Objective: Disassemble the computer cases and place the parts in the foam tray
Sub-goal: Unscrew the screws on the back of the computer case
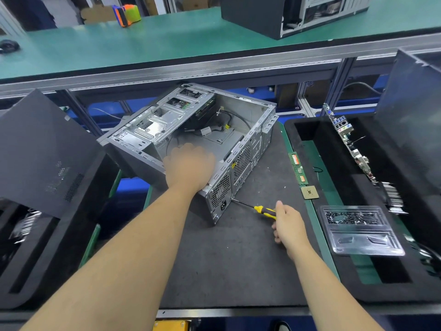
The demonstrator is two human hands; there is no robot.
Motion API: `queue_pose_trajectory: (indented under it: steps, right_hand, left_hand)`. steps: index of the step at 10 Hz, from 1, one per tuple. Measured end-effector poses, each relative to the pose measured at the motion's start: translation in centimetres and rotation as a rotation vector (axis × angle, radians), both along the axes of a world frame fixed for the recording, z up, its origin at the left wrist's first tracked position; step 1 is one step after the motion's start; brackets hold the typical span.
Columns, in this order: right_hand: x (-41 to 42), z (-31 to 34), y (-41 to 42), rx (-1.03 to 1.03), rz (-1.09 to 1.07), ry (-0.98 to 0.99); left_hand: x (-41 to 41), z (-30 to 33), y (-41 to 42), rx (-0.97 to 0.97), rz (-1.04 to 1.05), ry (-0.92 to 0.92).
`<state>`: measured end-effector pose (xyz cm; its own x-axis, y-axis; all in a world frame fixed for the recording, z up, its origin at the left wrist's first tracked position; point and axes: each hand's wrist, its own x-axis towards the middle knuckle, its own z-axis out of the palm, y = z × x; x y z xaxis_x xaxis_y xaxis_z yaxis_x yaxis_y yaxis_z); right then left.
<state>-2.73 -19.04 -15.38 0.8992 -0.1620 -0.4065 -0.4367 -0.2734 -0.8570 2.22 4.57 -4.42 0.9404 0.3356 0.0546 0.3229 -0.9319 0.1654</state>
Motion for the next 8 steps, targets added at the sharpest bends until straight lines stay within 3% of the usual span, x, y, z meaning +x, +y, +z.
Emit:
queue_pose_trajectory:
  steps: [2,4,6,8]
  right_hand:
    - [-0.17,0.05,-0.31,-0.052,0.034,-0.215]
    - [-0.17,0.13,0.02,0.195,-0.017,-0.162]
    - [0.21,-0.45,-0.21,0.082,-0.013,0.04]
    - [-0.19,-0.1,-0.26,0.034,0.02,-0.185]
  left_hand:
    - [0.05,0.02,-0.03,0.002,0.0,-0.002]
    - [0.06,-0.06,0.03,0.006,-0.001,-0.008]
    - [0.09,-0.15,0.04,0.001,-0.001,-0.01]
    - [0.08,-0.11,-0.01,-0.001,0.001,-0.009]
